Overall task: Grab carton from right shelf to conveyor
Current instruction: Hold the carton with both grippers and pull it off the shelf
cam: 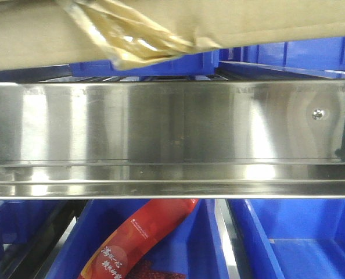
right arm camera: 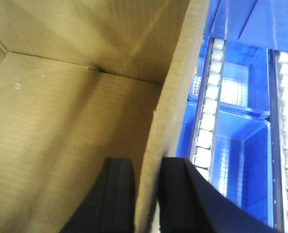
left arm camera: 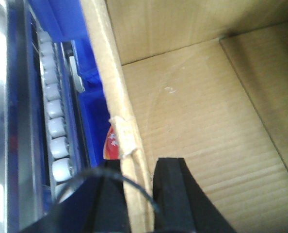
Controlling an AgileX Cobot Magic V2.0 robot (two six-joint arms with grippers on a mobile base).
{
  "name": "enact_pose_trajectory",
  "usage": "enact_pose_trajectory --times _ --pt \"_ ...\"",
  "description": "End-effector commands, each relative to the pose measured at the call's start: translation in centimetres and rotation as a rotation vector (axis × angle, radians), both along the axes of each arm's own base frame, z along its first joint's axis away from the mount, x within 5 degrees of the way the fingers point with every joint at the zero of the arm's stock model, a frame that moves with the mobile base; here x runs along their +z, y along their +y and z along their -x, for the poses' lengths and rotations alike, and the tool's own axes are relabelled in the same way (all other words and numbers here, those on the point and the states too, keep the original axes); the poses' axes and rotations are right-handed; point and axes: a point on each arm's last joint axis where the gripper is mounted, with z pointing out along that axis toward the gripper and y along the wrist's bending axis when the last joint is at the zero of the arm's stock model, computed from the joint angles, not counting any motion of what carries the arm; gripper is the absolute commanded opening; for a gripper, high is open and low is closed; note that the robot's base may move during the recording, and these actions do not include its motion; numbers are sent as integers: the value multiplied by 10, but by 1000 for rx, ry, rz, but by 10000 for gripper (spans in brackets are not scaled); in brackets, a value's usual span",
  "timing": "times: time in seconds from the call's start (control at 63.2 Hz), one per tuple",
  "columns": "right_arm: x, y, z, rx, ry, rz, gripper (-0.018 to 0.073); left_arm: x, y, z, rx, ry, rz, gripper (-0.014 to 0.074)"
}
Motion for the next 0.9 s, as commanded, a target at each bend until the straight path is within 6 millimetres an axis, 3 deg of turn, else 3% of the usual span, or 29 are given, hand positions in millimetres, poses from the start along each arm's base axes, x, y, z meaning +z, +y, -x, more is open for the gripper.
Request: enact_pose_trajectory --times 0.0,0.886 --pt "10 5 2 46 -77 -69 -68 7 -6 5 -50 -43 56 -17" --pt "17 7 -2 52 -161 -113 -68 8 -1 3 -22 -70 6 -17"
